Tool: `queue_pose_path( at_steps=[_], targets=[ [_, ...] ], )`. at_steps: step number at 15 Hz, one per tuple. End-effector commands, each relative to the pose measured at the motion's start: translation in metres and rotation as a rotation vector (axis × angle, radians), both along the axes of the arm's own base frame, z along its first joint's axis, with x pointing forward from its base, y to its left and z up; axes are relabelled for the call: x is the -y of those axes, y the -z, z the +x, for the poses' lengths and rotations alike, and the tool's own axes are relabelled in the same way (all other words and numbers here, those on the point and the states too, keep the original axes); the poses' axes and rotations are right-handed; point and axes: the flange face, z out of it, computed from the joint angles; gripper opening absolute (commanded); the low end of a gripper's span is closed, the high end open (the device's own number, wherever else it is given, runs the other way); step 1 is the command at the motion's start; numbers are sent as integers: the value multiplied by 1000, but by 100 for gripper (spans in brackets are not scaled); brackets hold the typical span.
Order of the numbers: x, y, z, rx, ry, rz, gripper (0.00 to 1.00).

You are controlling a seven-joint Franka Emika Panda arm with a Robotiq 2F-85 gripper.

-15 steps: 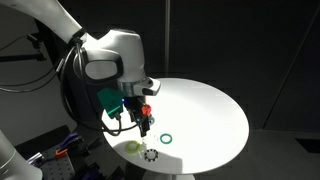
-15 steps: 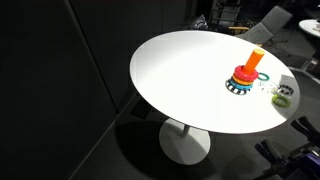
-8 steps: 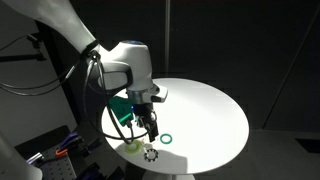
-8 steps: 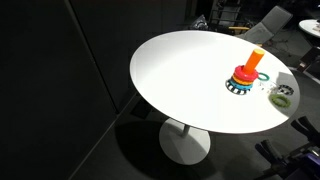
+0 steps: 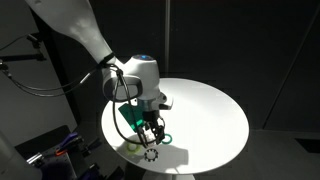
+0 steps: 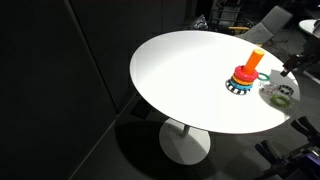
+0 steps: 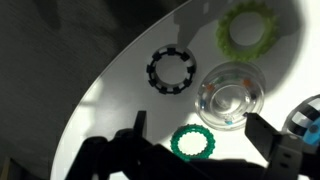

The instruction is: Put the transparent ring on the stake

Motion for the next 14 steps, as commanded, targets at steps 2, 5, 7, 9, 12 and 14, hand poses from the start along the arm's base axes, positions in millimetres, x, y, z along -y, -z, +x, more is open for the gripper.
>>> queue_pose_path(
  at_steps=[2, 5, 7, 9, 12, 14],
  targets=[
    [-7, 17, 24, 14, -52, 41, 100],
    [-14, 29, 32, 1, -77, 54, 100],
    [-19, 37, 35, -11, -88, 53, 100],
    [-23, 44, 37, -21, -97, 56, 100],
    [-28, 53, 38, -34, -109, 57, 100],
    [-32, 57, 38, -36, -119, 54, 100]
  ],
)
